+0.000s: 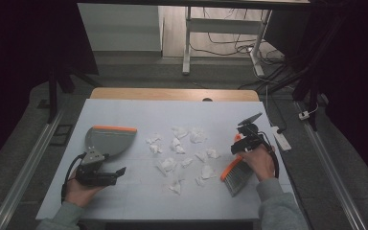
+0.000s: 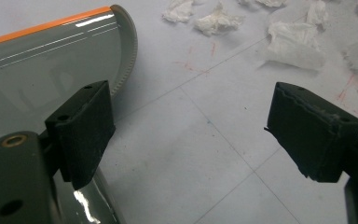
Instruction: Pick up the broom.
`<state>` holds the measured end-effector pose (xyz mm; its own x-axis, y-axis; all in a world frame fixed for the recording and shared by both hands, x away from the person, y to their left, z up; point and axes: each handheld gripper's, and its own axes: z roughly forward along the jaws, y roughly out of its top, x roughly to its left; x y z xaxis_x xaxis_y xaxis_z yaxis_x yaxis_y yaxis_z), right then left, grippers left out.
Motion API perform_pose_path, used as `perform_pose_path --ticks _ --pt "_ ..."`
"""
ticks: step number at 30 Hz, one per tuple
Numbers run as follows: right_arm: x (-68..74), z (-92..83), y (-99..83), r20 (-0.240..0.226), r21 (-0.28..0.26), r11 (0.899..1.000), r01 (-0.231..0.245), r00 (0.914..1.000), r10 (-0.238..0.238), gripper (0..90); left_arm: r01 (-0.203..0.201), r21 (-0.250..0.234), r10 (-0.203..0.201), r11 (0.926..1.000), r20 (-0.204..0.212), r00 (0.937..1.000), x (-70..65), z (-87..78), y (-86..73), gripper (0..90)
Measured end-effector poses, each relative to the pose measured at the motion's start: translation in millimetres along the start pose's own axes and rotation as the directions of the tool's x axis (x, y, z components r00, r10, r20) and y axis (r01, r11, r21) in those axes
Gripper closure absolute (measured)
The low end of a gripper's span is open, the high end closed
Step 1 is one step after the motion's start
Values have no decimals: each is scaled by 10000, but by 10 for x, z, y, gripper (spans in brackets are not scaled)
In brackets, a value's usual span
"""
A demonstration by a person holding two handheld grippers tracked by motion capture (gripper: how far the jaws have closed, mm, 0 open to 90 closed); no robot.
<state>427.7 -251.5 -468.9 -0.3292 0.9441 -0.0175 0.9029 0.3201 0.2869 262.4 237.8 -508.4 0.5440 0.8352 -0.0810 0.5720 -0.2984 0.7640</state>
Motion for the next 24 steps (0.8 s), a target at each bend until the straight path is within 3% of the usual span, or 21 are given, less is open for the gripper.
perform_pose_path --ticks 4,10,15,16,20,24 --pt "-25 80 1 155 481 9985 -243 9996 236 345 -6 -24 6 10000 -4 10000 -6 -4 2 156" --pt "-17 145 -35 300 792 9956 -492 9984 470 385 -29 -58 29 10000 -11 10000 -16 -14 0 156" --pt "26 208 -32 340 943 9938 -596 9978 566 422 -28 -118 28 9999 -1 10000 -22 -19 7 156" --pt "47 215 -32 528 932 9938 -600 9971 552 427 -23 -122 23 9999 12 10000 -21 -19 7 156" --pt "107 199 -30 727 1070 9912 -780 9949 705 540 -42 -81 42 10000 -42 10000 -18 -14 4 156" --pt "129 190 -74 757 787 9904 -1139 9913 1080 586 -43 -96 43 9999 -75 10000 -21 -20 1 156"
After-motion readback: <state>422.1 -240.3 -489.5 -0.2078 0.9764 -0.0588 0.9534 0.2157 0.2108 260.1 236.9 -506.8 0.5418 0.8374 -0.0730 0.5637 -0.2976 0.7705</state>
